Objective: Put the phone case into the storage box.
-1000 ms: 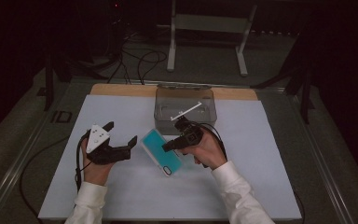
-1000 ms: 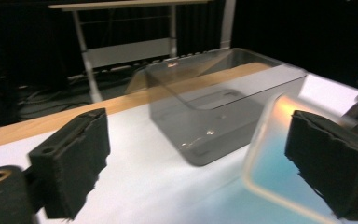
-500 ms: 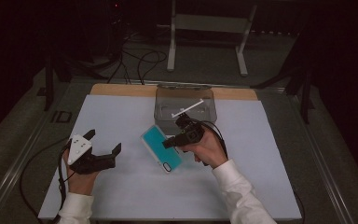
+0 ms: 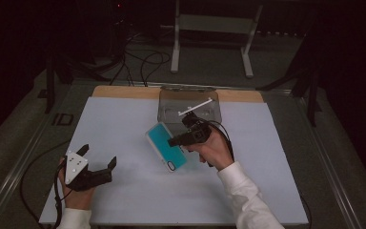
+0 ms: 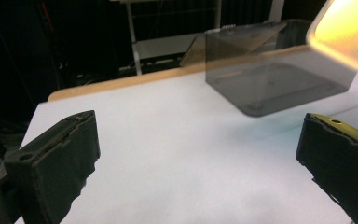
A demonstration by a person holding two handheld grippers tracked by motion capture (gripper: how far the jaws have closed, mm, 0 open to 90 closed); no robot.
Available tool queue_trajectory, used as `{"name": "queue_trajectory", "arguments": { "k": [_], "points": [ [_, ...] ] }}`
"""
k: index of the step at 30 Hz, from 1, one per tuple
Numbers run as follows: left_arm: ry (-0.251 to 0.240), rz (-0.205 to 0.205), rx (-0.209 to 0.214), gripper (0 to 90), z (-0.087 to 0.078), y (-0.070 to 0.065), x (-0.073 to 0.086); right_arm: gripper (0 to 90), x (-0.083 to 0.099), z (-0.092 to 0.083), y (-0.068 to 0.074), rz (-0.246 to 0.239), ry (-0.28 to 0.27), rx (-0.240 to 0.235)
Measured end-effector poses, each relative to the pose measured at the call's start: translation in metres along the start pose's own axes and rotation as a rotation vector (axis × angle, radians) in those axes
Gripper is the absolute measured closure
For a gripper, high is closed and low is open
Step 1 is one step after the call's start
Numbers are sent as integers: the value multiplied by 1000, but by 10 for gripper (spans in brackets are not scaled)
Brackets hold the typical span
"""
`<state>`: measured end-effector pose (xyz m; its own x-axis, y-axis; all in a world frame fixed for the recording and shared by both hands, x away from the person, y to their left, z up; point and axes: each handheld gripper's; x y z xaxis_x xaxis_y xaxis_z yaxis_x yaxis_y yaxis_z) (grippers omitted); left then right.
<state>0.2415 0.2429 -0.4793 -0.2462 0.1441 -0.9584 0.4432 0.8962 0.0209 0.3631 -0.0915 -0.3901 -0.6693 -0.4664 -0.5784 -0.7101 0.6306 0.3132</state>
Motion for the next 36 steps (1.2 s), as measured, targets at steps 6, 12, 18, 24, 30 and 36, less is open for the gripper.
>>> {"name": "queue_trajectory", "arguments": {
  "k": [6,12,18,24,30,36],
  "points": [
    [-8,-4,3,2,0,0,2,820,-3,-5,-3,17,-20,35],
    [0,-7,13,2,2,-2,4,820,-9,-11,-9,64,-49,77],
    [3,-8,6,2,1,-1,5,820,-18,-16,-11,68,-71,106],
    [-1,-4,3,2,0,-2,4,820,-24,-17,-14,75,-90,133],
    [0,1,5,2,0,-2,4,820,-29,-18,-19,86,-93,151],
    [3,4,9,2,0,-4,4,821,-34,-20,-25,99,-102,159]
  ]
}}
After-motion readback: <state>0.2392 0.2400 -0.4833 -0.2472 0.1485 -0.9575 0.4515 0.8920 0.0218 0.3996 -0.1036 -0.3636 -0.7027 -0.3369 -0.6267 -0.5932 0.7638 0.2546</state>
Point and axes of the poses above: each handheld gripper's, and its own axes: z roughly forward along the jaws, x roughly out of its underside, y roughly to its left, and after that the axes turned 5 degrees about x, right-handed
